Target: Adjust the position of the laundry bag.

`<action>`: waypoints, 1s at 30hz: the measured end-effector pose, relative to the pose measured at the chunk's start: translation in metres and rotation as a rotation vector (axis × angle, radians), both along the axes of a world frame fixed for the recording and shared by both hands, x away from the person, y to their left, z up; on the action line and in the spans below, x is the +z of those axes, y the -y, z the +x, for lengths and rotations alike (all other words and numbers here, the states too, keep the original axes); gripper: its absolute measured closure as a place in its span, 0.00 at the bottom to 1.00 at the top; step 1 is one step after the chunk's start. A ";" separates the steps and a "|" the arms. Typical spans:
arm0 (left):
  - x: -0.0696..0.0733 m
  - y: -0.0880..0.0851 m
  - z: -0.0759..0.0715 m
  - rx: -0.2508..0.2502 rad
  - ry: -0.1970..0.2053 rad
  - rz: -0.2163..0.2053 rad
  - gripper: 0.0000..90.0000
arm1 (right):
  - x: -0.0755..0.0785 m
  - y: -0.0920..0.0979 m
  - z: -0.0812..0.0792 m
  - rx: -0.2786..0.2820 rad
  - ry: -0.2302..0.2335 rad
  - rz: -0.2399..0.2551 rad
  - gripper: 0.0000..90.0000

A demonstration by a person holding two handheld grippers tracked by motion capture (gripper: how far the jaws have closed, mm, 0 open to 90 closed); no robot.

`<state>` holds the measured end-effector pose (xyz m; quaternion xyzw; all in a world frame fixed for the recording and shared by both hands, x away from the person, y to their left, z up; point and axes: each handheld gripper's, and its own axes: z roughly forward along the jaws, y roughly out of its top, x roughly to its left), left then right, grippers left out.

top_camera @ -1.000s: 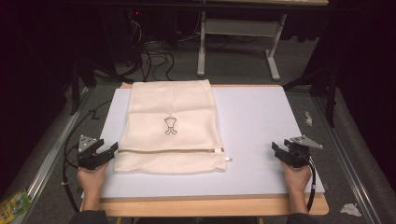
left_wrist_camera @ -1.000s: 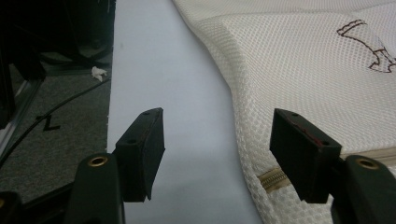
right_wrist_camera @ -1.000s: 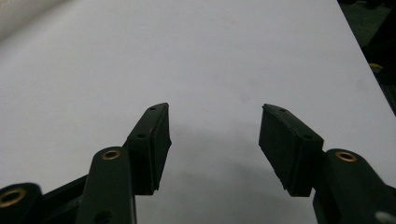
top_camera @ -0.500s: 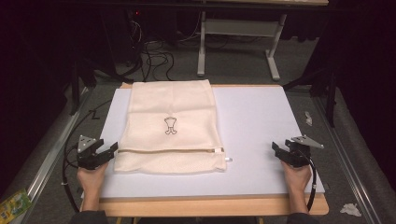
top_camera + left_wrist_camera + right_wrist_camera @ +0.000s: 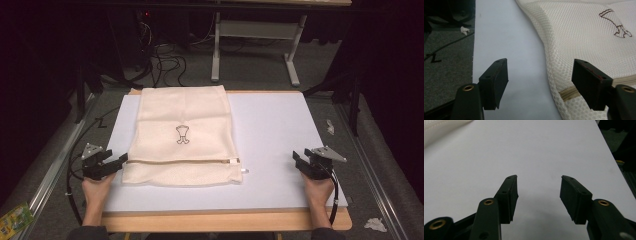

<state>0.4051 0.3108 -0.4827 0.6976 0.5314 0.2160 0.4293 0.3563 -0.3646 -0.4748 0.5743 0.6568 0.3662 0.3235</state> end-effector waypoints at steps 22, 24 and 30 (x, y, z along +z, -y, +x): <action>0.013 0.017 -0.003 -0.047 0.011 0.015 0.30 | 0.005 -0.014 0.006 0.142 -0.018 0.093 0.56; 0.014 0.018 -0.003 -0.056 0.008 0.019 0.31 | 0.006 -0.022 0.008 0.155 -0.057 0.054 0.52; 0.017 0.025 0.000 -0.068 0.009 0.023 0.32 | 0.011 -0.033 0.011 0.166 -0.049 0.036 0.48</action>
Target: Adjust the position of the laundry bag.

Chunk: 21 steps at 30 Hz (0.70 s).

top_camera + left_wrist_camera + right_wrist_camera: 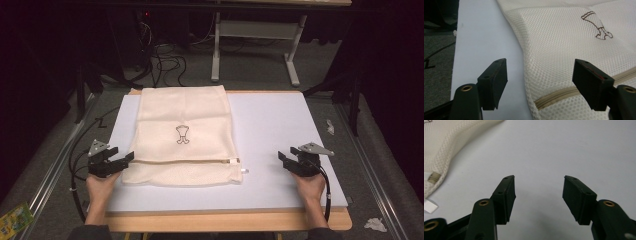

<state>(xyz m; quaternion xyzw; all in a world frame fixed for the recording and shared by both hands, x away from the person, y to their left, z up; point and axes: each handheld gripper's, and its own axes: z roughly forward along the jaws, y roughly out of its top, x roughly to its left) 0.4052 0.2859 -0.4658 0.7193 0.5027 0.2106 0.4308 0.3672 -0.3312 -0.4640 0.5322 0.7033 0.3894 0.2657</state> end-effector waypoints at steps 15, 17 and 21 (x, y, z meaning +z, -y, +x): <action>0.010 0.013 0.004 -0.017 -0.046 0.033 0.35 | 0.009 -0.039 0.017 0.106 -0.055 0.026 0.49; 0.012 0.015 0.005 -0.019 -0.042 0.031 0.34 | 0.012 -0.045 0.019 0.124 -0.063 0.031 0.48; 0.014 0.019 0.006 -0.024 -0.045 0.036 0.33 | 0.015 -0.059 0.025 0.143 -0.090 0.026 0.47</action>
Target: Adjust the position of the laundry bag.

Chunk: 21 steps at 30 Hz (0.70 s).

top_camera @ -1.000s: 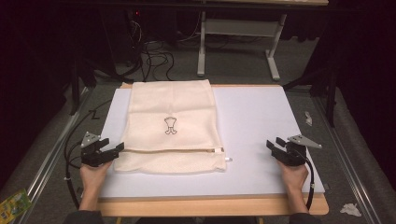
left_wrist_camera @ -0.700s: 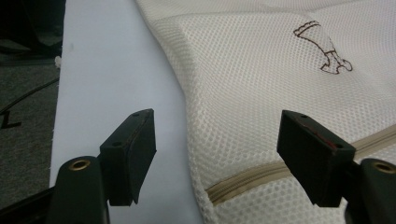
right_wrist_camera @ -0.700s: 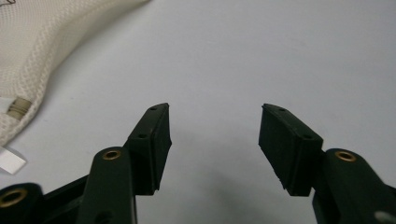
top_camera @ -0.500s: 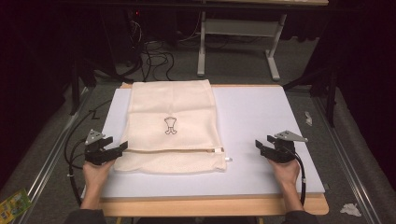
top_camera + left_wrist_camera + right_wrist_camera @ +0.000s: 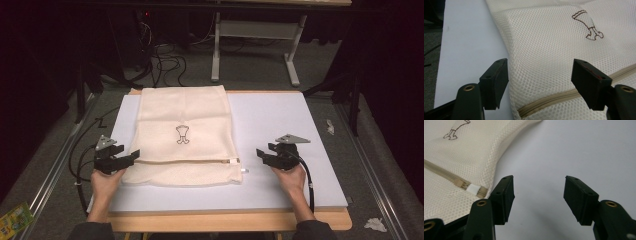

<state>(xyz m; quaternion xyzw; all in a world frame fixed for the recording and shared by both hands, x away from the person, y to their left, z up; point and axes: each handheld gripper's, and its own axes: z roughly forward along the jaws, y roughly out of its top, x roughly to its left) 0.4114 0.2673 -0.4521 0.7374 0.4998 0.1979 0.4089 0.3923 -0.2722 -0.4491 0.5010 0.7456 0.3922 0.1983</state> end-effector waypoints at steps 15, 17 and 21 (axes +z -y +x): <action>0.001 0.012 0.015 0.017 -0.086 0.022 0.34 | 0.001 -0.045 0.021 0.116 -0.128 0.007 0.47; 0.001 0.013 0.017 0.026 -0.097 0.034 0.34 | 0.000 -0.050 0.022 0.123 -0.135 0.007 0.48; -0.001 0.013 0.022 0.045 -0.119 0.056 0.34 | 0.001 -0.063 0.025 0.143 -0.132 -0.005 0.56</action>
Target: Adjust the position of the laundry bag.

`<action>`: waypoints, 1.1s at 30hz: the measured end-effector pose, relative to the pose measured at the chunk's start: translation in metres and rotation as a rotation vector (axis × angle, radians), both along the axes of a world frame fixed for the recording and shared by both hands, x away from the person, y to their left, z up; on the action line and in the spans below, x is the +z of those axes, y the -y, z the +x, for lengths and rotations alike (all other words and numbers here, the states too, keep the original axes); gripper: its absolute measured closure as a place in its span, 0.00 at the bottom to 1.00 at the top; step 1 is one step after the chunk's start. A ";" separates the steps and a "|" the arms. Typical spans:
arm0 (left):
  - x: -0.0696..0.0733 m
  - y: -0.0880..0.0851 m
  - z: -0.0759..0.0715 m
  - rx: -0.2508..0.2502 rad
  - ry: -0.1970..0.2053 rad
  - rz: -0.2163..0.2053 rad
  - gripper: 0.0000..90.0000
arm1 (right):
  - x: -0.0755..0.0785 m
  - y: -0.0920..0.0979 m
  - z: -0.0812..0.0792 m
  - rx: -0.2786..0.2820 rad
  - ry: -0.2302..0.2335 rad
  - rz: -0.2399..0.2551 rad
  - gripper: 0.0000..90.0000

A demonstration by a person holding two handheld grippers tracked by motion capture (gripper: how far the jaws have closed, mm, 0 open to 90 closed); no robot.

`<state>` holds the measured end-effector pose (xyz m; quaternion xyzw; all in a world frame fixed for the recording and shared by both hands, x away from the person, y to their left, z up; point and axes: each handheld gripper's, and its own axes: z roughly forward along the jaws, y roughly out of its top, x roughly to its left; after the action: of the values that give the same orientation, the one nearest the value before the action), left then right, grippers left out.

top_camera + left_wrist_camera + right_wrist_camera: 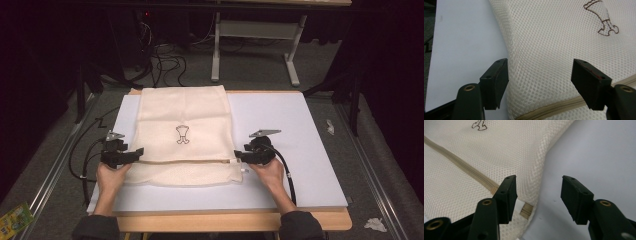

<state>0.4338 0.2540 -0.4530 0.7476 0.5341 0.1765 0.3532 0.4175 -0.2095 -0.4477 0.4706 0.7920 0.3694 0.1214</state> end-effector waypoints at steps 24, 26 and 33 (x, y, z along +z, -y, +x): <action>-0.012 -0.003 0.018 0.061 -0.054 0.000 0.43 | -0.021 -0.021 0.025 -0.002 -0.101 -0.013 0.65; -0.014 -0.003 0.018 0.060 -0.067 0.005 0.45 | -0.021 -0.021 0.025 -0.004 -0.101 -0.013 0.65; -0.017 0.001 0.022 0.031 -0.102 0.004 0.56 | -0.019 -0.027 0.028 0.007 -0.129 -0.016 0.68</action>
<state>0.4554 0.2529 -0.4704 0.7480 0.5624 0.1447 0.3215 0.4459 -0.1825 -0.4663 0.4895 0.8028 0.3326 0.0727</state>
